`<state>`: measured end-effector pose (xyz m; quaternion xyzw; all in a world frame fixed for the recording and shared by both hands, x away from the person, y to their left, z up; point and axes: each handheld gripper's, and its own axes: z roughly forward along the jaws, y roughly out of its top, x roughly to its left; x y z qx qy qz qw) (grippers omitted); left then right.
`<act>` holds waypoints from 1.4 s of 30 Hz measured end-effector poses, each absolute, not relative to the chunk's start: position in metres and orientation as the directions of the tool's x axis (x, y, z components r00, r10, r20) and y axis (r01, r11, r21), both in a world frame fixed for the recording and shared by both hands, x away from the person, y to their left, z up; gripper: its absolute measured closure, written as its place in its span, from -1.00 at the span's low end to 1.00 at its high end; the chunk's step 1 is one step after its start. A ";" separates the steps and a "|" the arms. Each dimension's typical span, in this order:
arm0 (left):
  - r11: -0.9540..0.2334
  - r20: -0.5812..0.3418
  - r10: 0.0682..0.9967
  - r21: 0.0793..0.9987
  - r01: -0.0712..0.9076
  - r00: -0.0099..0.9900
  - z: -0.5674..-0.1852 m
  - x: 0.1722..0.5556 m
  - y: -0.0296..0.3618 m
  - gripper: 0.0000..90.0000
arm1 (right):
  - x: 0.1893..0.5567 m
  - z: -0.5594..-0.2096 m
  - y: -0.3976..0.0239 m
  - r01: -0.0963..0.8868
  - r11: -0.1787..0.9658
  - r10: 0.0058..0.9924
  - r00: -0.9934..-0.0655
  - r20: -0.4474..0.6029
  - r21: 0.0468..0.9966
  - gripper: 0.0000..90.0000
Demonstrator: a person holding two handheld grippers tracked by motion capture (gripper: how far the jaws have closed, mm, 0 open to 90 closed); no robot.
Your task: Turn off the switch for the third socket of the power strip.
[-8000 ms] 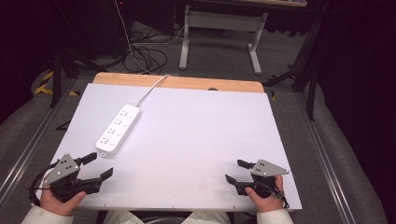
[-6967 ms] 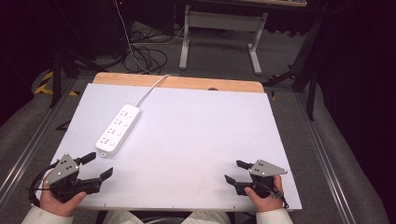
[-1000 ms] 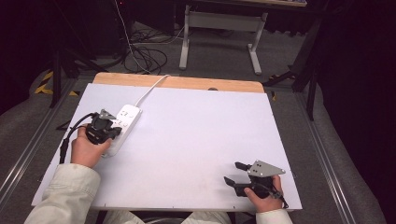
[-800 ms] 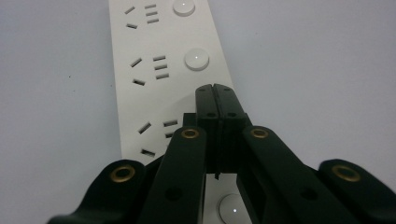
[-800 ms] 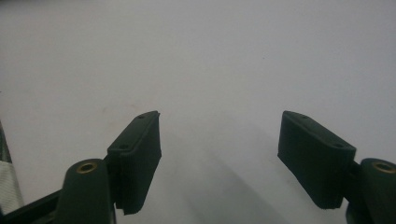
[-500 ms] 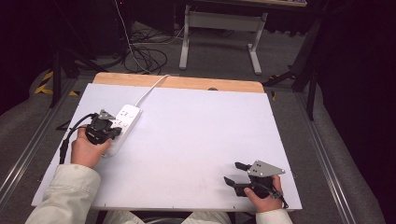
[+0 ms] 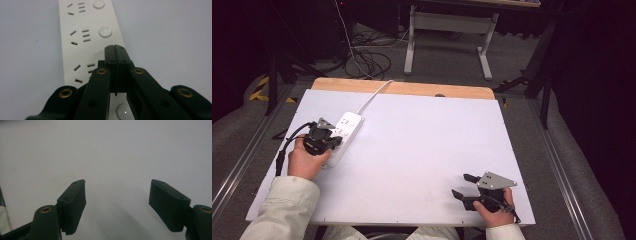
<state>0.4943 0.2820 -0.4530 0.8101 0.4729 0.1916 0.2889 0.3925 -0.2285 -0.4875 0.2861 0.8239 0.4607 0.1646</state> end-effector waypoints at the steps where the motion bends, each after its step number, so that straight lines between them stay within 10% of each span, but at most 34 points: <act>1: -0.388 0.041 0.877 0.649 0.654 0.479 -0.453 0.494 0.282 1.00 | 0.392 -0.487 -0.228 0.320 0.412 0.623 -0.782 -0.008 0.853 -0.33; 42: -0.379 0.074 0.880 0.705 0.599 0.469 -0.434 0.478 0.273 1.00 | 0.393 -0.488 -0.228 0.314 0.425 0.610 -0.792 -0.013 0.849 -0.35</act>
